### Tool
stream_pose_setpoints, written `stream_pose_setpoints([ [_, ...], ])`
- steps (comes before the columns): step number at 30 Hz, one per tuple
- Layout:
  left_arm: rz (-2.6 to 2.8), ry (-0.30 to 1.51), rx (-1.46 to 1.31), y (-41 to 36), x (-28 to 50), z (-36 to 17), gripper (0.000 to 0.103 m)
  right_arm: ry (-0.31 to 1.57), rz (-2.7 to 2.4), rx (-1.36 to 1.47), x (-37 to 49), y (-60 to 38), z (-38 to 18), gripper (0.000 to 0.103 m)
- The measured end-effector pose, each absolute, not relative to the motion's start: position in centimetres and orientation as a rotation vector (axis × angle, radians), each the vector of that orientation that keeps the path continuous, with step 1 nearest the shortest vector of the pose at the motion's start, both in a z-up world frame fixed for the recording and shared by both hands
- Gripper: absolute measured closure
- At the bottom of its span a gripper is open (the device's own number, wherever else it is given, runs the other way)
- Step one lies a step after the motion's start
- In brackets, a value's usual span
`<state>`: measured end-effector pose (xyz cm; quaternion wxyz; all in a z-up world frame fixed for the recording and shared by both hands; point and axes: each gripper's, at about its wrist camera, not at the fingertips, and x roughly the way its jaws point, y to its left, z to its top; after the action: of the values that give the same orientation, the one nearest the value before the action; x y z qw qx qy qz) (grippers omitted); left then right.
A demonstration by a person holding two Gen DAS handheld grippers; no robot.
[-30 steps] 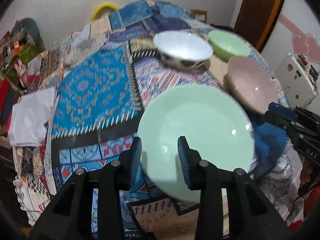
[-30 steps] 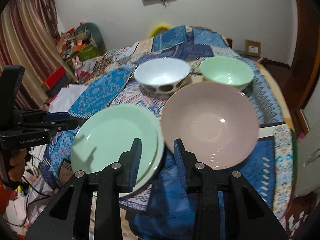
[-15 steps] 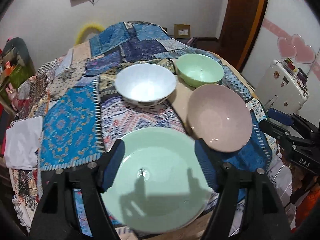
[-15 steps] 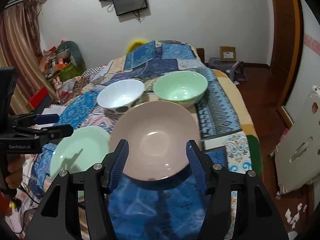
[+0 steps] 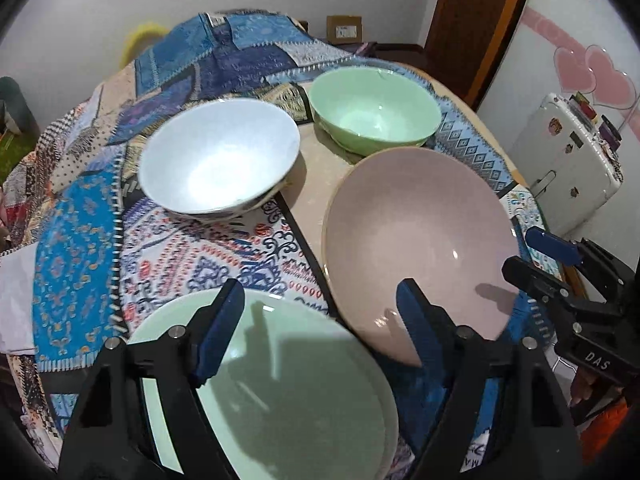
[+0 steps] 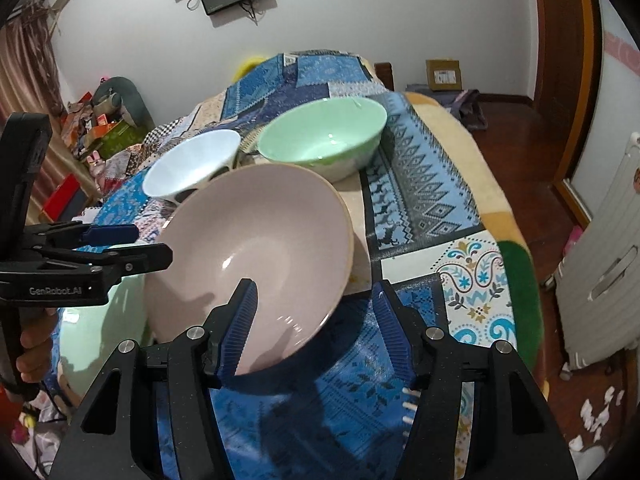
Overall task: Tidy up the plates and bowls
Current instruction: 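Grasp the rim of the pink bowl with both grippers, then lift the pink bowl and carry it toward the stacked plates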
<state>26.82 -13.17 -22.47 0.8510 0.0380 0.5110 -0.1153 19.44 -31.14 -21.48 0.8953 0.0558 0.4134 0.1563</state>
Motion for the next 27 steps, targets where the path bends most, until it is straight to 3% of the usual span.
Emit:
stream_pose_setpoints([
  [3,-0.247,1.093,0.077,-13.6,27.8,-23.5,0.039,0.868,0.33,0.129,19.9,-31.2,-22.1,0.049],
  [7,-0.259,1.111,0.058,-13.9,28.7,-24.6,0.049,0.88,0.348,0.135,20.6,-31.1,-22.7,0.063],
  [11,-0.282,1.132,0.049,-14.4,29.3,-25.4,0.067,0.893,0.363,0.144,21.0,-30.9,-23.2,0.078],
  [15,-0.317,1.151,0.035,-14.7,29.6,-26.1,0.082,0.893,0.359,0.139,21.1,-30.6,-23.5,0.081],
  [27,-0.334,1.148,0.018,-14.6,29.2,-25.5,0.083,0.899,0.335,0.156,20.9,-30.9,-22.2,0.082],
])
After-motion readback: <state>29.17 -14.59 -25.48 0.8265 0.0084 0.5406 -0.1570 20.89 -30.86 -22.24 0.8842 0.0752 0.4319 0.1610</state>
